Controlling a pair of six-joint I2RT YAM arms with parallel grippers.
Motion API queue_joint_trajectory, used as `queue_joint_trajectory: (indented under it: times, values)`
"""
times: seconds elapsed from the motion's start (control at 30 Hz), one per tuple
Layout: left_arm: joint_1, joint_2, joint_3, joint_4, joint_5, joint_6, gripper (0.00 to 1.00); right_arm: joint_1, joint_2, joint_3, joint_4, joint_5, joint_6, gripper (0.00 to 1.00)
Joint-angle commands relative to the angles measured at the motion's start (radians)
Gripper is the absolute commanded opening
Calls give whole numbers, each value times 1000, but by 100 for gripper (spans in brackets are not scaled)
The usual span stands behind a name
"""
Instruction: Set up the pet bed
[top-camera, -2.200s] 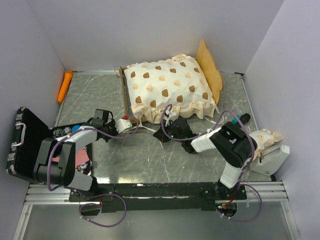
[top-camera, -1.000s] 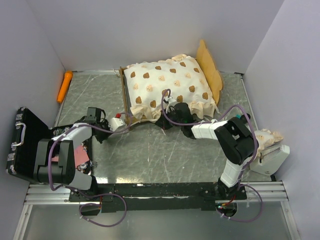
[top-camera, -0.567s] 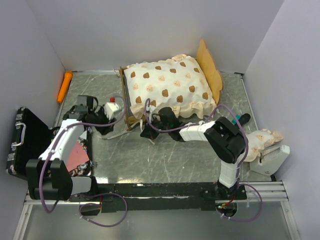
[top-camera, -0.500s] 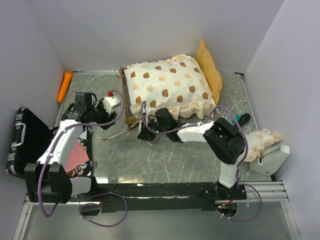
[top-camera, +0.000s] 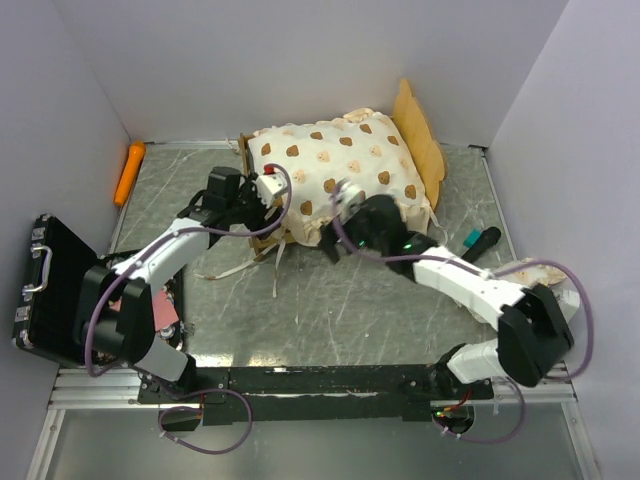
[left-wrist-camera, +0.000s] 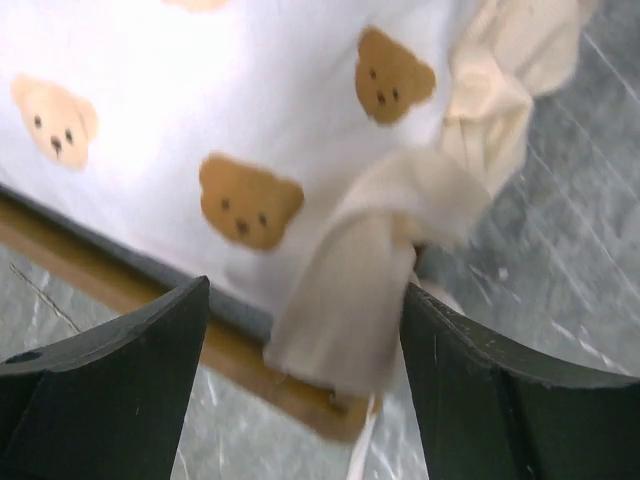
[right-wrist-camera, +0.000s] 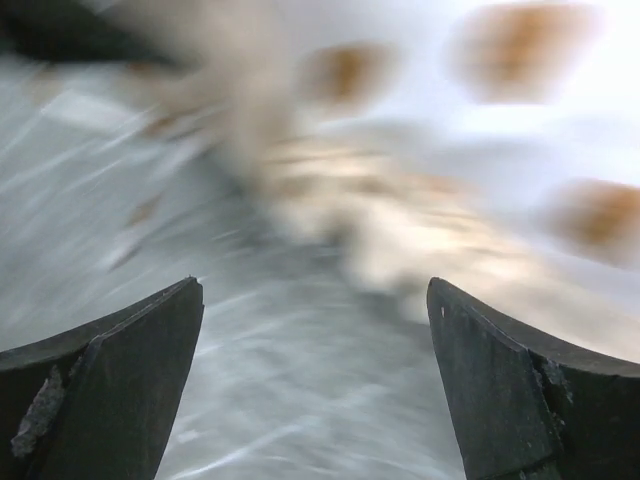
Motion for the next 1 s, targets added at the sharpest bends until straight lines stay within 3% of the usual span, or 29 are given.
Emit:
queue_joint_trajectory:
  times: [0.0,0.07,0.1,0.2,0.37,0.53,0.67,0.83,0.97]
  values:
    - [-28,55,78,90,-108,-38,78,-154,-83,60,-118,245,42,99]
    - [-30,78,79,79,-91,-27,72,-232,-49,103,-148,278,29,99]
    - [-30,83,75,58,-35,-9,46,-345,40,165,-167,205,36,99]
    - [-28,74,71,15,6,25,2,-421,125,202,-133,175,56,97]
    - [-22,-6,44,-50,-207,148,1,-474,228,274,-141,175,56,94]
    - [2,-64,-79,34,-450,318,1,-503,244,296,-185,133,41,88]
    - [73,4,-36,8,-468,323,1,-485,141,250,-193,65,22,86]
    - [88,58,-5,-10,-467,338,1,-457,-11,199,-227,94,10,89]
    - [96,63,-13,14,-522,352,1,-474,-98,196,-251,245,35,93]
